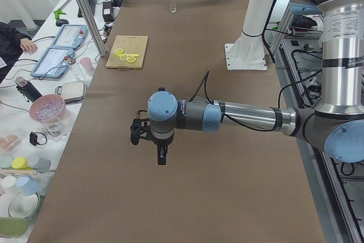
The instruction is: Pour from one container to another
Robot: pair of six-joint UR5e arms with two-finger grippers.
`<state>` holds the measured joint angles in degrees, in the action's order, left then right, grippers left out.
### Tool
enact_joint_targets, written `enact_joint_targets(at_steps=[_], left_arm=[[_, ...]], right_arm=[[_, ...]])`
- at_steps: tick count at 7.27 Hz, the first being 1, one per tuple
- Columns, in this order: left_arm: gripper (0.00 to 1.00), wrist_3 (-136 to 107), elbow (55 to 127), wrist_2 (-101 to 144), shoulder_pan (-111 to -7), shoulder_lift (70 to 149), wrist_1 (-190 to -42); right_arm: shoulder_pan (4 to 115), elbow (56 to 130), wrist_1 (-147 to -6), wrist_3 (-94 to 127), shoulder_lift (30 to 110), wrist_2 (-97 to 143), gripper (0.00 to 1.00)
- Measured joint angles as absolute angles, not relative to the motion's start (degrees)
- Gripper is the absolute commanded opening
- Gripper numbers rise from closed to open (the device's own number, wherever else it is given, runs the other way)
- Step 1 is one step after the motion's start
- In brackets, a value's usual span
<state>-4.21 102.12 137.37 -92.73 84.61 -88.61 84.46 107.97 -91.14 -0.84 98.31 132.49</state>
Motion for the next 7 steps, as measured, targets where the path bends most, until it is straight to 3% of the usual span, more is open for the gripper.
enact_joint_targets(at_steps=[7], left_arm=[[0.98, -4.4, 102.2, 137.2, -92.7, 84.9, -89.3]], right_arm=[[84.6, 106.6, -91.1, -1.3, 97.6, 130.8, 1.0]])
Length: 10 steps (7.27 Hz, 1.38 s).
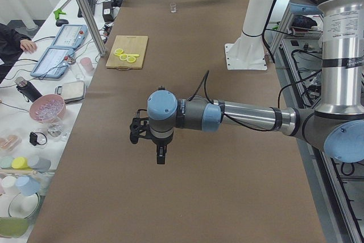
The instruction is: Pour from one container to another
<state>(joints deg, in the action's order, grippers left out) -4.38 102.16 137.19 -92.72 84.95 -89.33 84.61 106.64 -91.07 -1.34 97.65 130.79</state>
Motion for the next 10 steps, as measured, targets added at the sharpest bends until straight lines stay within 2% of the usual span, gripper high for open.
enact_joint_targets(at_steps=[4, 10], left_arm=[[0.98, -7.8, 103.5, 136.9, -92.6, 86.3, -91.7], [0.98, -23.7, 111.0, 130.2, -88.6, 86.0, -96.9]], right_arm=[[84.8, 106.0, -91.1, -1.5, 97.4, 130.8, 1.0], [85.0, 106.3, -91.1, -2.4, 95.8, 131.1, 1.0]])
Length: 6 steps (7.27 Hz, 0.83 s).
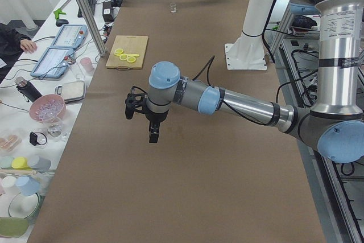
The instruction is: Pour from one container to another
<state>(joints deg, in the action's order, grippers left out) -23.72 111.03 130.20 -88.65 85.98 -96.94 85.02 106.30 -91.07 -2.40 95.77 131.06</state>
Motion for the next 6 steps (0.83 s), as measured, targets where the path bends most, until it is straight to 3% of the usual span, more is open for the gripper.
enact_joint_targets(at_steps=[6], left_arm=[[0.98, -48.2, 116.4, 109.9, -74.8, 85.6, -107.5]], right_arm=[[81.6, 107.7, -85.5, -2.4, 94.9, 133.4, 1.0]])
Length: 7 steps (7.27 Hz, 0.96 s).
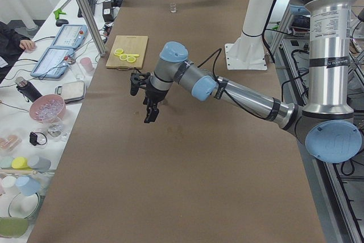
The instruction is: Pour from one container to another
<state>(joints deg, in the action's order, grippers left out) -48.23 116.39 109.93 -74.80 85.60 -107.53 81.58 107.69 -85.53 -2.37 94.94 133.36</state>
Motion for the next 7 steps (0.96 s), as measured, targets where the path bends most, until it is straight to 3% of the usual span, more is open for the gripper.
enact_joint_targets(at_steps=[4, 7], left_arm=[[0.98, -63.6, 119.2, 93.3, -62.2, 85.8, -110.4], [0.98, -73.4, 119.1, 76.5, -51.0, 86.1, -113.7]], right_arm=[[75.8, 110.2, -82.4, -1.5, 95.7, 133.6, 1.0], [74.3, 106.4, -72.4, -1.2, 96.1, 133.6, 1.0]])
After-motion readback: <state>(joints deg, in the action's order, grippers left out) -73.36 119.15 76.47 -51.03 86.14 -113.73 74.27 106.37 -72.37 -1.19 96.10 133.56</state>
